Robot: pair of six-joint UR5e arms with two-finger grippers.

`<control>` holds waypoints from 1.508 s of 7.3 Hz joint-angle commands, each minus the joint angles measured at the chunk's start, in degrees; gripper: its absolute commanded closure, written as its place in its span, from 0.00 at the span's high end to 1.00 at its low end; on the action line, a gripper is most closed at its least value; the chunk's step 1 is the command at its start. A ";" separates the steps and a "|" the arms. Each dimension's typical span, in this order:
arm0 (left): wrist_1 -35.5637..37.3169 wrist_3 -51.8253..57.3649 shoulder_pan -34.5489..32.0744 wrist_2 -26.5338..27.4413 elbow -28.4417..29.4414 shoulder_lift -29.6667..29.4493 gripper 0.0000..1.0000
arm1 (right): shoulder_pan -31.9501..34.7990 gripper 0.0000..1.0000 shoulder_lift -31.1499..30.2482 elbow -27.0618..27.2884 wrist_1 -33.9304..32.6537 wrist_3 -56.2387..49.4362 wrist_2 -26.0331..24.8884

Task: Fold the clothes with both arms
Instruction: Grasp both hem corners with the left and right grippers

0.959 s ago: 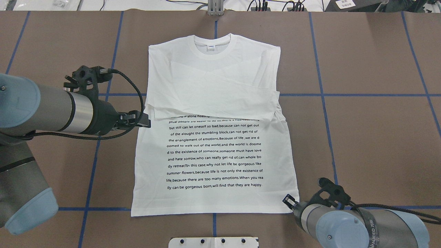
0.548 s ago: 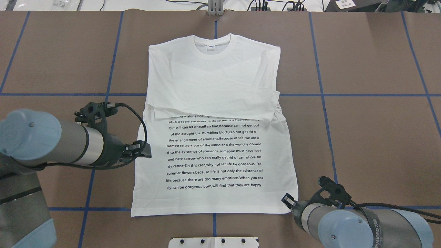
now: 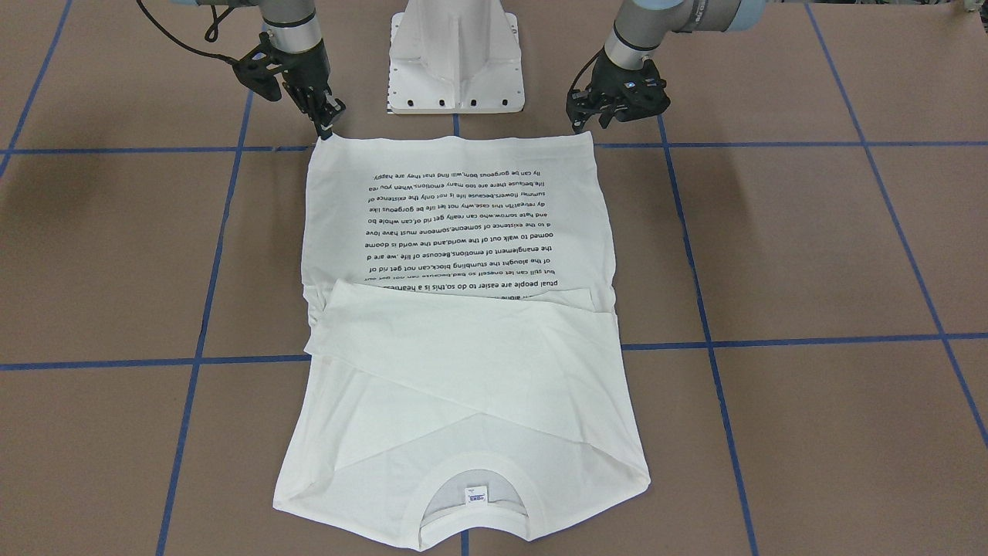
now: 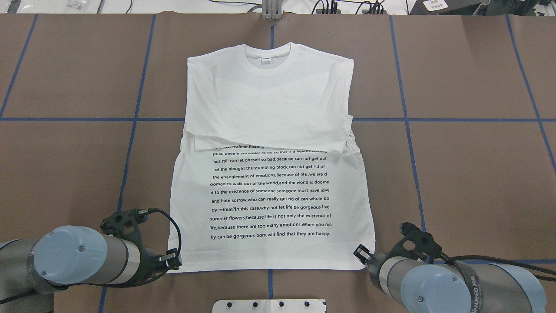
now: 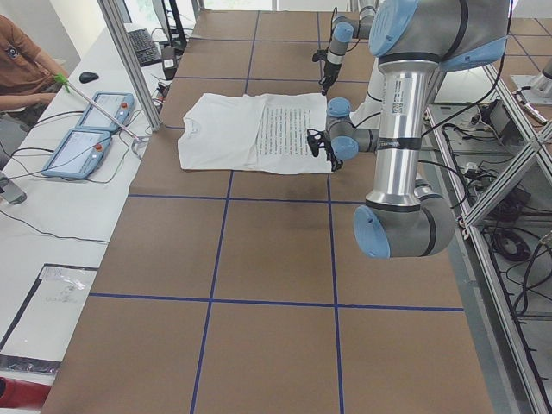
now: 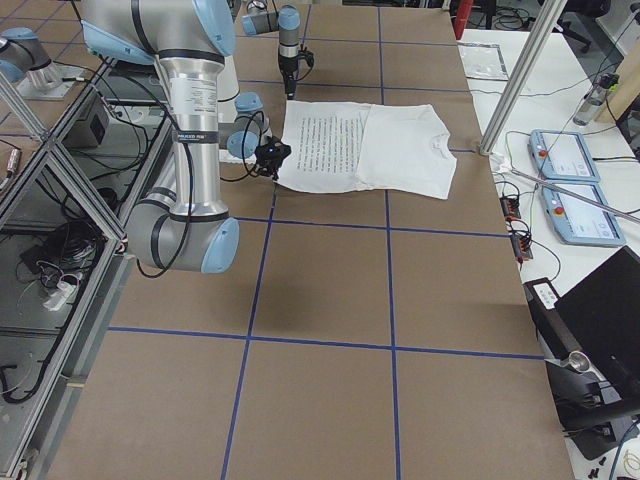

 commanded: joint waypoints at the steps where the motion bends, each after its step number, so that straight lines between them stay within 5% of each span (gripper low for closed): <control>1: 0.23 -0.62 0.64 -0.08 0.72 -0.84 0.57 | 0.53 0.00 -0.10 0.00 0.00 -0.19 -0.01; 8: 0.23 -0.09 0.73 0.09 2.56 -1.02 0.48 | 0.88 0.00 -0.54 0.00 -0.09 -0.37 -0.01; 10: 0.23 -0.53 0.73 0.01 2.65 -1.37 0.23 | 1.06 0.00 -0.54 0.00 -0.09 -0.46 -0.01; 11: 0.23 -0.53 0.73 0.01 2.65 -1.37 0.00 | 1.06 0.00 -0.54 0.00 -0.09 -0.46 -0.01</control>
